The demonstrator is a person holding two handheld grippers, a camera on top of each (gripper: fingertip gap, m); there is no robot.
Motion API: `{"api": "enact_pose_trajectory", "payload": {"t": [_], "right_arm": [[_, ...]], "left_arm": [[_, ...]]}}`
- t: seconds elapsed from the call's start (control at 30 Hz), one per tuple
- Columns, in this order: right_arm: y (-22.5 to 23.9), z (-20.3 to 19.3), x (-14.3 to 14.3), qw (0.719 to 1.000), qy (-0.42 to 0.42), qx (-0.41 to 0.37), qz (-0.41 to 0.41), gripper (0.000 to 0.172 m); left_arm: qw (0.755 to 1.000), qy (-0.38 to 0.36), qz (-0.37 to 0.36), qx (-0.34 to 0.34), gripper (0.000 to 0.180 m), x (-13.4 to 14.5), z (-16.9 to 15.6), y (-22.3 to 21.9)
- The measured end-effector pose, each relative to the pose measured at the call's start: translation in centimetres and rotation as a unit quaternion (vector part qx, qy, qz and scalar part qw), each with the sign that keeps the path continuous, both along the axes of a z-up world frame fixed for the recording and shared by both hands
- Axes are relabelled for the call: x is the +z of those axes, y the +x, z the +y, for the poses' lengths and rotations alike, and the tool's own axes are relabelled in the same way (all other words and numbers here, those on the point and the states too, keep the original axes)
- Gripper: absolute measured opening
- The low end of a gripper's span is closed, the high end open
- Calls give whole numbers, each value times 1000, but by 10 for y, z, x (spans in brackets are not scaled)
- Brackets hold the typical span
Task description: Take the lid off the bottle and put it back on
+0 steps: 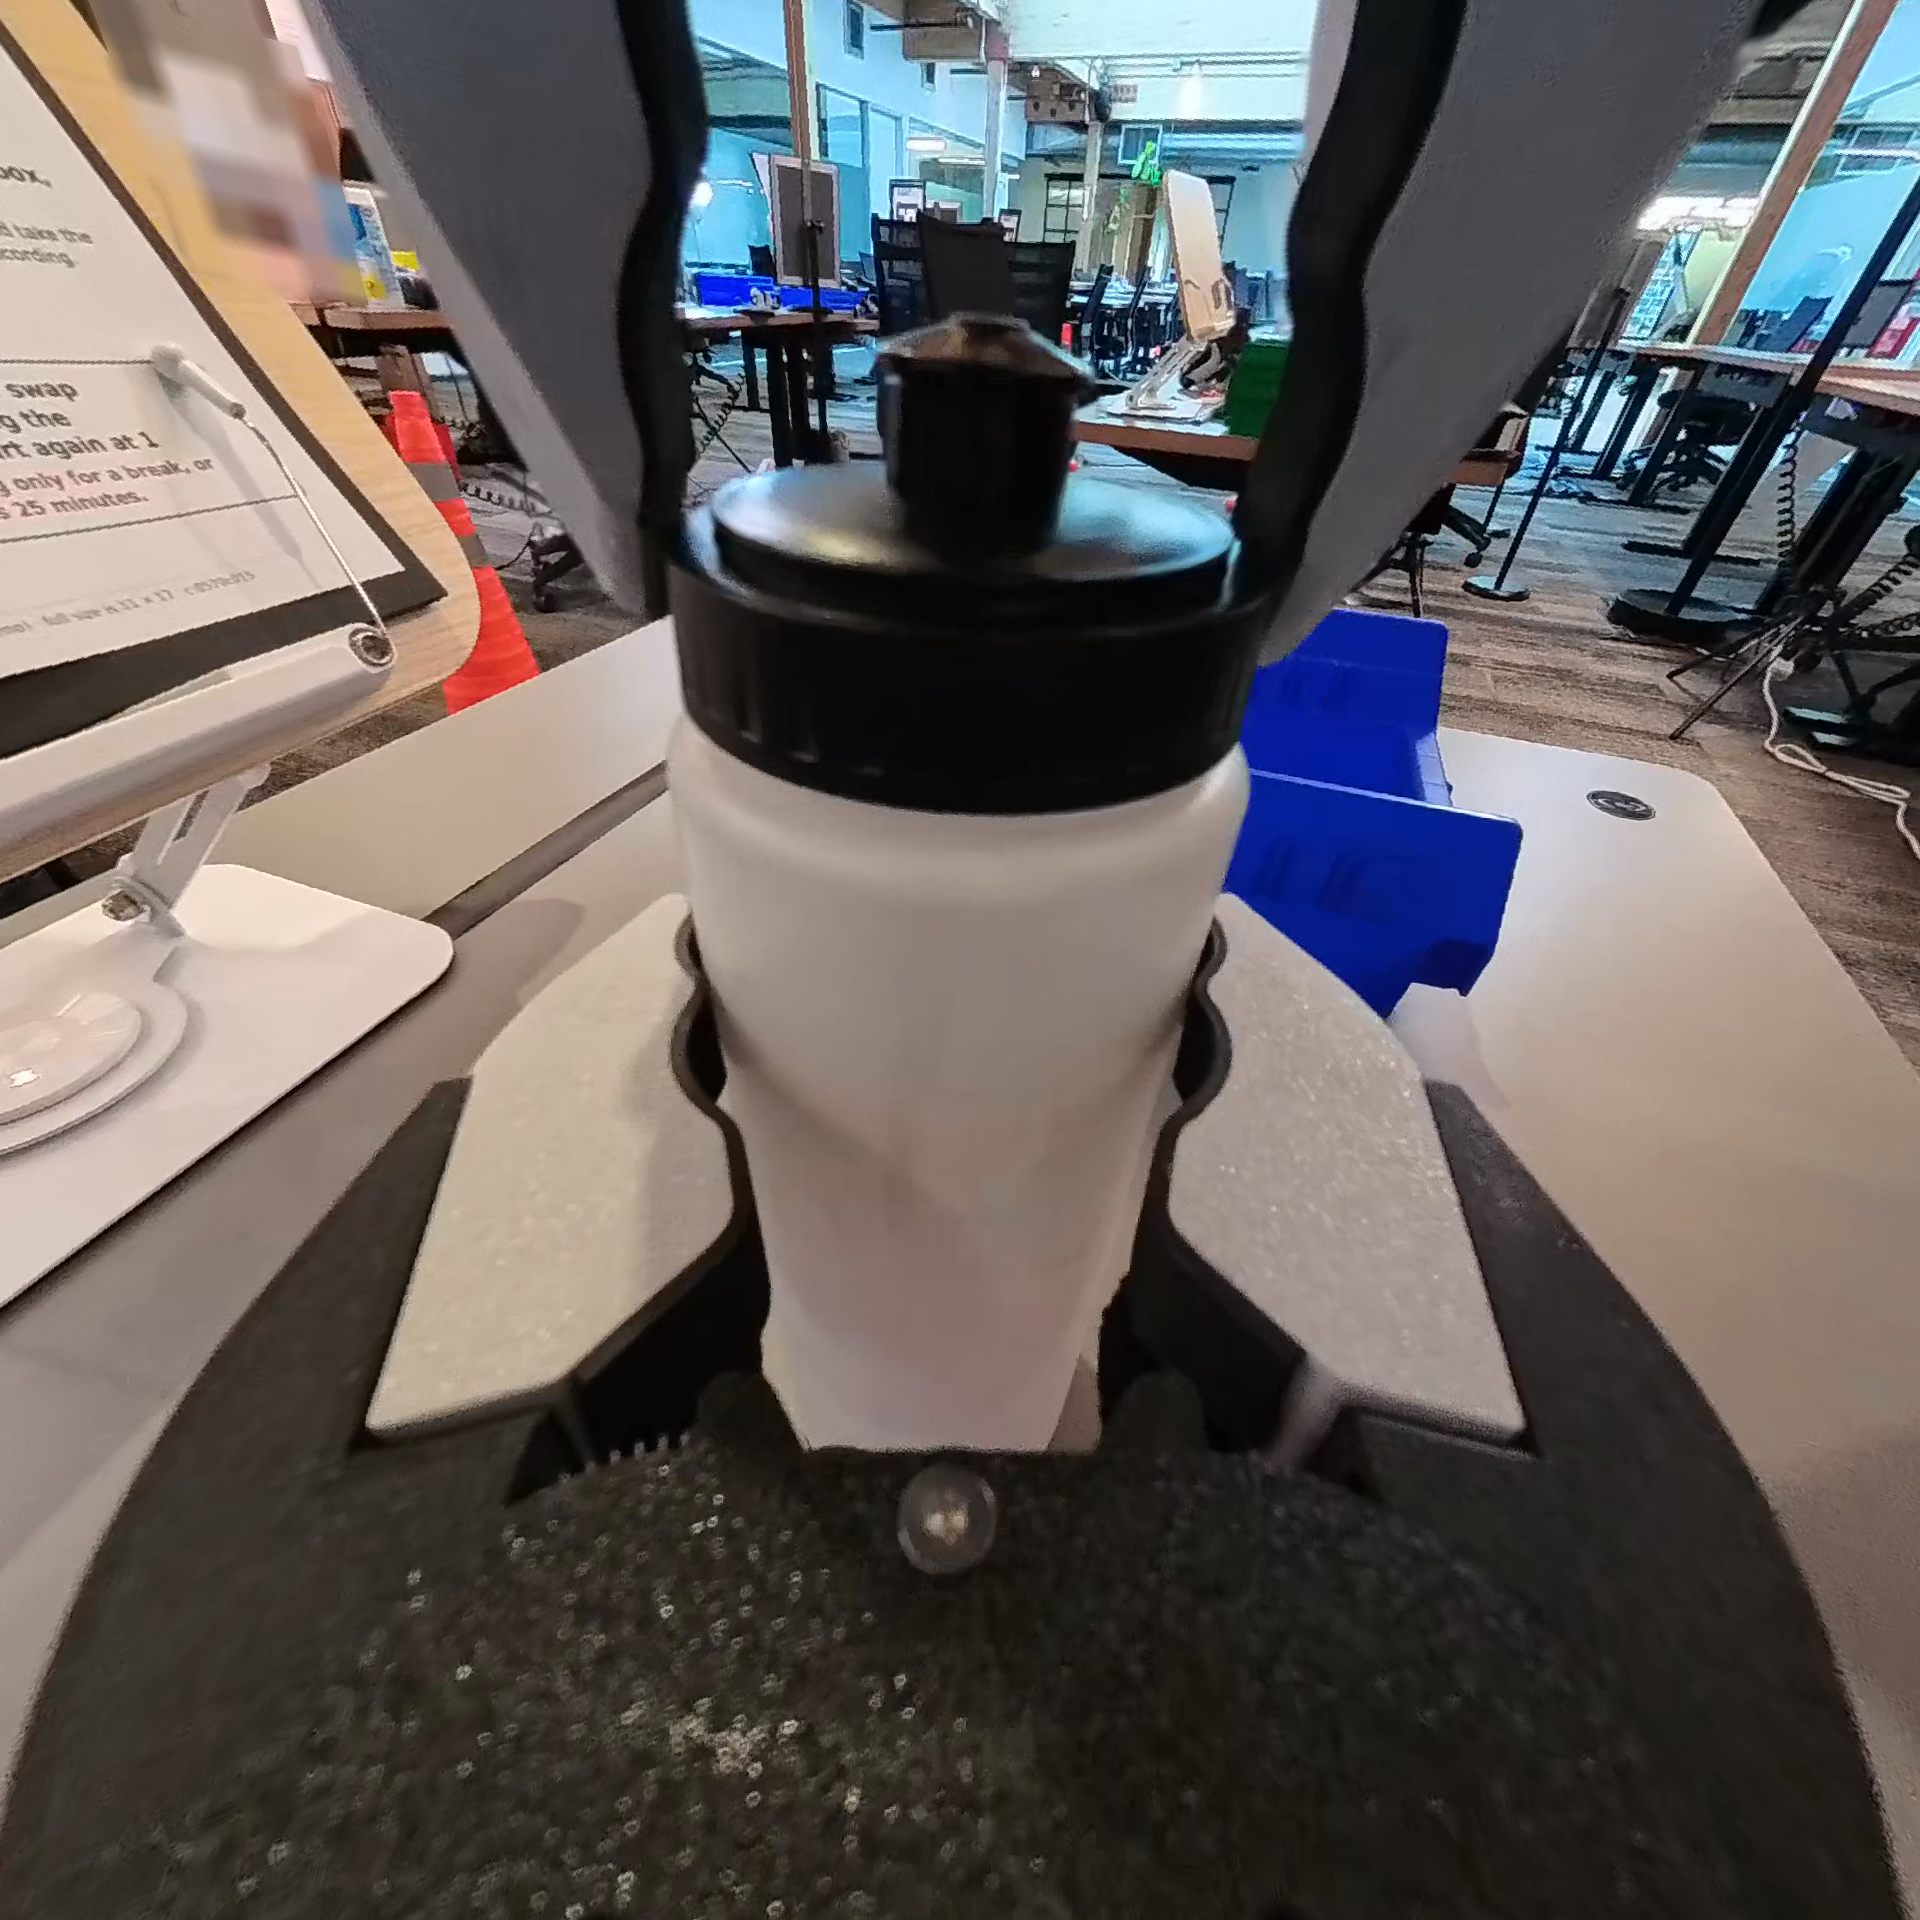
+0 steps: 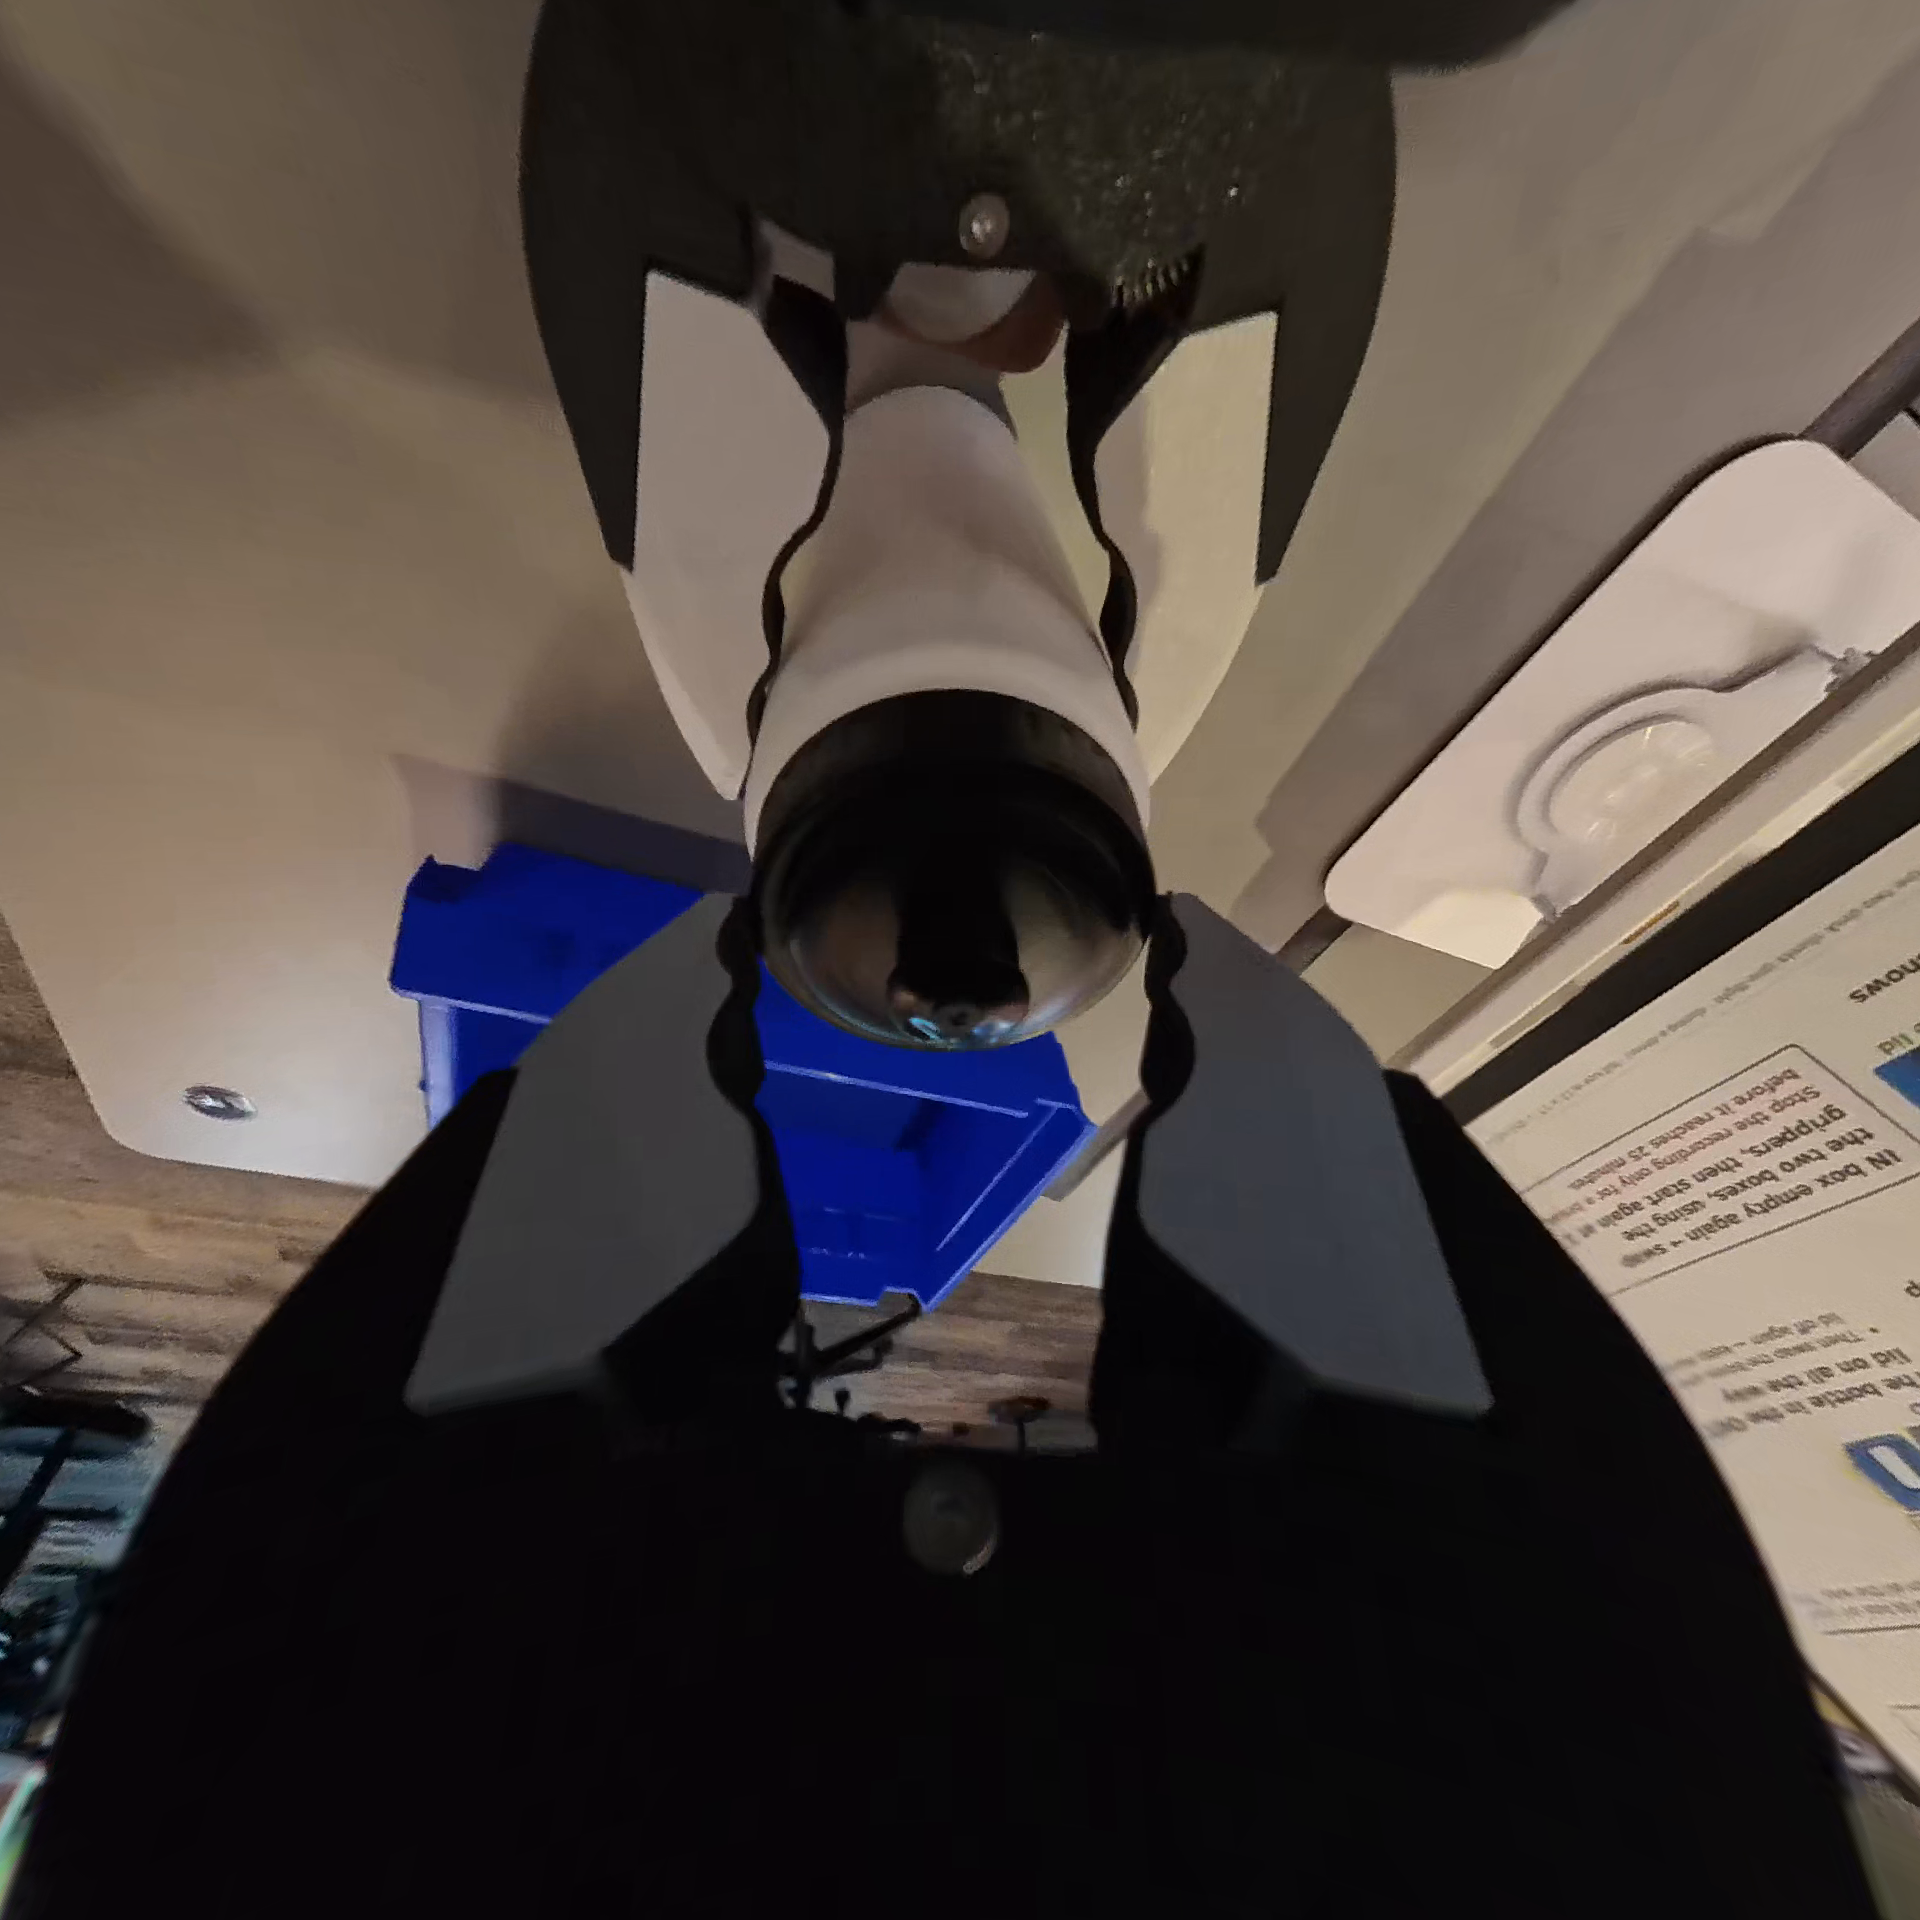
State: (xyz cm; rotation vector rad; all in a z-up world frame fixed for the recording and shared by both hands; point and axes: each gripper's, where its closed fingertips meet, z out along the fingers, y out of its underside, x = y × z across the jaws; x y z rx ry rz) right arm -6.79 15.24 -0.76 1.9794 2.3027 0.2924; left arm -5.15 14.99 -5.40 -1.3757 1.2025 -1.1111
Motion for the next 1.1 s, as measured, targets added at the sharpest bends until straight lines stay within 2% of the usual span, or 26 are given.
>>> {"api": "enact_pose_trajectory", "payload": {"t": [0.07, 0.13, 0.17, 0.23, 0.3, 0.37, 0.43, 0.5, 0.53, 0.57, 0.6, 0.63, 0.73, 0.8, 0.93, 1.03, 1.1], "right_arm": [[-6, -2, 5, 998, 1, -41, 39, 71], [-13, -6, 13, 989, -6, -121, 82, 100], [-16, -7, 17, 981, -5, -169, 100, 108], [-15, 4, 23, 951, 35, -277, 132, 126], [-18, 7, 23, 894, 41, -408, 183, 134], [-15, 5, 18, 825, 39, -523, 211, 126], [-7, 2, 9, 775, 49, -591, 218, 121], [-2, -1, 0, 753, 55, -620, 212, 122], [-2, 0, -2, 746, 61, -628, 213, 117], [-3, 1, -1, 740, 66, -632, 221, 106], [-6, 1, -1, 738, 67, -631, 228, 75], [-8, 0, 0, 734, 65, -636, 228, 71], [-8, -1, 0, 743, 71, -629, 216, 71], [-7, -2, 0, 762, 58, -611, 206, 71], [-6, -3, 1, 840, 30, -512, 178, 71], [-4, -4, 1, 911, 10, -386, 147, 71], [-3, -4, 2, 943, -2, -309, 127, 70]], "left_arm": [[1000, -1, 1, 3, 86, 0, 1, 0], [1000, -3, -1, 6, 86, 0, 2, 0], [1000, -4, -1, 7, 86, 0, 2, 0], [1000, -4, -1, 10, 86, 0, 2, 0], [1000, -3, -2, 14, 86, 0, 3, 0], [1000, -3, -2, 18, 86, 0, 3, 0], [1000, -3, -2, 21, 86, 0, 3, 1], [1000, -4, -4, 24, 86, 0, 4, 1], [1000, -4, -7, 25, 86, 1, 4, 1], [1000, -5, -9, 26, 86, 0, 4, 1], [1000, -5, -10, 26, 86, 1, 5, 1], [1000, -5, -11, 26, 86, 1, 4, 1], [1000, -5, -10, 24, 86, 1, 4, 1], [1000, -3, -8, 23, 86, 0, 3, 1], [1000, -4, -6, 19, 86, 0, 3, 1], [1000, -1, -3, 14, 86, 0, 1, 1], [1000, 0, -1, 14, 86, 0, 1, 1]]}}
